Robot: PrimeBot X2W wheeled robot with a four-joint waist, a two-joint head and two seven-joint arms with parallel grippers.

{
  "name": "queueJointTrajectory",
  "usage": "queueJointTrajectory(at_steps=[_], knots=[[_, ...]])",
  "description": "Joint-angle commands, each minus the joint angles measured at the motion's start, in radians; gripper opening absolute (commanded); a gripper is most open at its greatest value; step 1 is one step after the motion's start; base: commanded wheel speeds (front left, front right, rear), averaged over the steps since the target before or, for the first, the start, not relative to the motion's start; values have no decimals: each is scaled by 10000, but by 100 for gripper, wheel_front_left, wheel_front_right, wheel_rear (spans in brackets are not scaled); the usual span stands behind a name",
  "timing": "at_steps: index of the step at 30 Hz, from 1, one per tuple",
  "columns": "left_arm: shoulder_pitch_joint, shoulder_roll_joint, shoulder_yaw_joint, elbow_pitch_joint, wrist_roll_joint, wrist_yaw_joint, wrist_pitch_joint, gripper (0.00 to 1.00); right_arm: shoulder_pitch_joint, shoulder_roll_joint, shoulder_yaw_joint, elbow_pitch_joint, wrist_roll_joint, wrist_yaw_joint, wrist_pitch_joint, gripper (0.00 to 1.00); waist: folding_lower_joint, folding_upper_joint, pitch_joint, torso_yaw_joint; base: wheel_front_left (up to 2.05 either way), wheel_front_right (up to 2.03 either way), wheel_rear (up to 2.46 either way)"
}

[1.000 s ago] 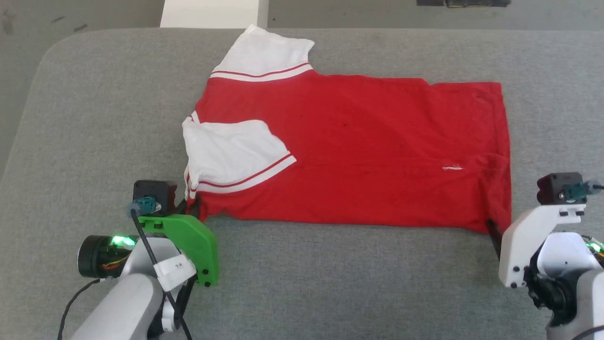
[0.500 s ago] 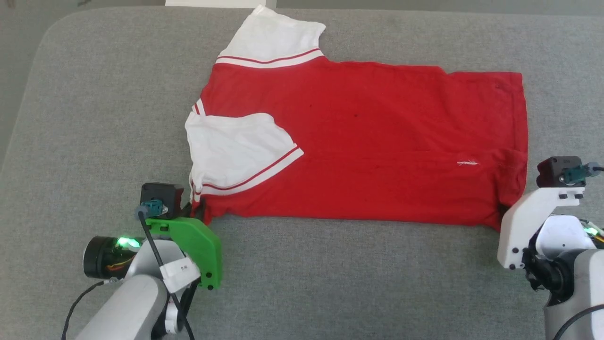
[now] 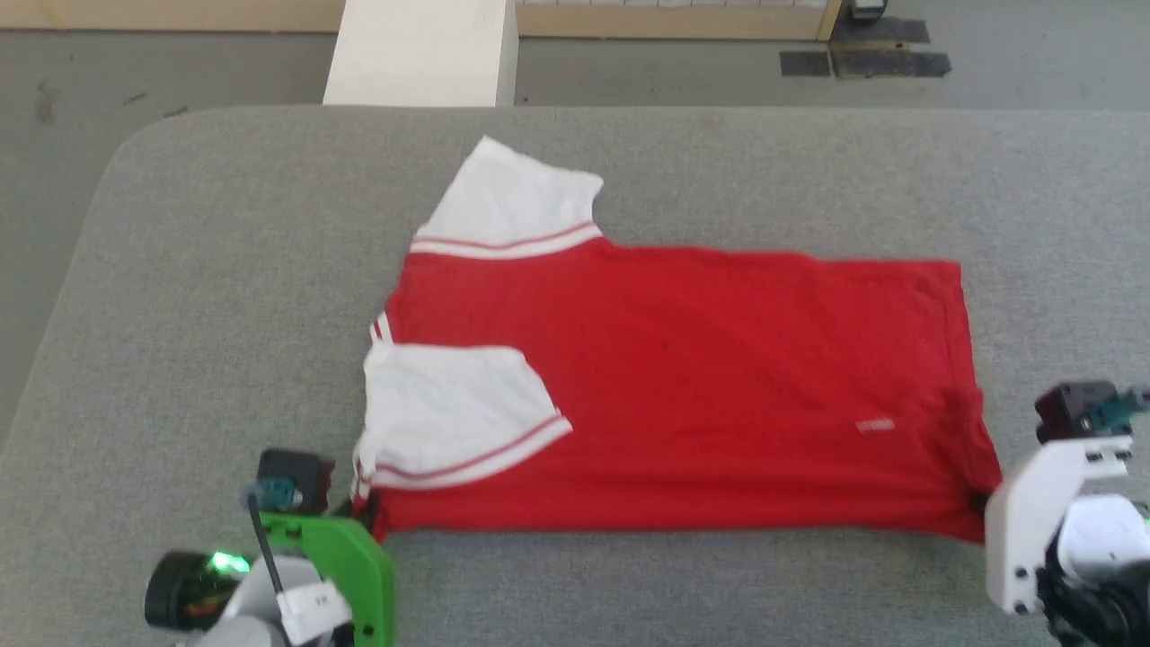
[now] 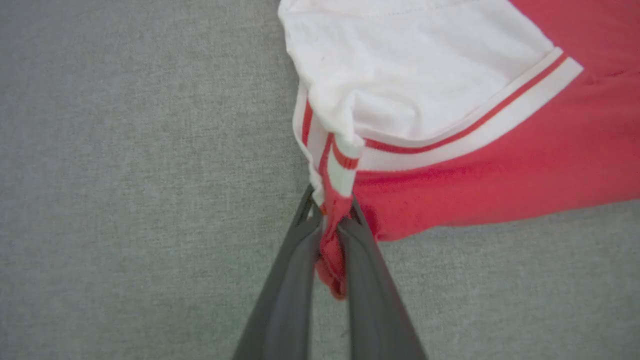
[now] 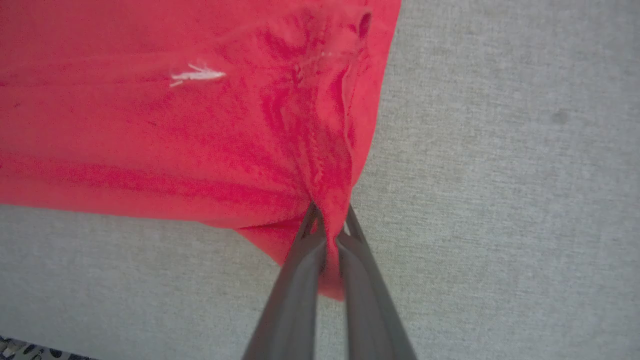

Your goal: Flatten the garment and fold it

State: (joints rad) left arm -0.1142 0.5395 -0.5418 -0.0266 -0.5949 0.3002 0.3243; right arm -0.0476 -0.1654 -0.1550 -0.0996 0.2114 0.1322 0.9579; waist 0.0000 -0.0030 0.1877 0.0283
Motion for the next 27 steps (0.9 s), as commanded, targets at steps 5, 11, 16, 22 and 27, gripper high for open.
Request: queueJointTrajectory(at_steps=[5,11,16,22,27], knots=[[627,-4,-155,58,-251,-29,16,0,694,-260,-118,48,257,-15,190,0,0,30,-47,-91,0,0,0],[679,-315,-273,888,-497,-368,-301,0,593,-455,284,794,400,-15,-787,0,0,30,113,-65,0,0,0],[509,-509,-318,1441,-421,-567,-813,100,384,-490,479,1623,343,-15,-1637,100,0,30,65,-8,0,0,0],[289,-617,-137,1396,-207,-638,-1816,100,96,-441,438,1584,543,-15,-2768,100,0,30,-350,9,0,0,0],[155,-838,225,773,-262,-893,-3158,100,-91,-504,487,692,610,-15,-4781,100,0,30,-642,-77,0,0,0]])
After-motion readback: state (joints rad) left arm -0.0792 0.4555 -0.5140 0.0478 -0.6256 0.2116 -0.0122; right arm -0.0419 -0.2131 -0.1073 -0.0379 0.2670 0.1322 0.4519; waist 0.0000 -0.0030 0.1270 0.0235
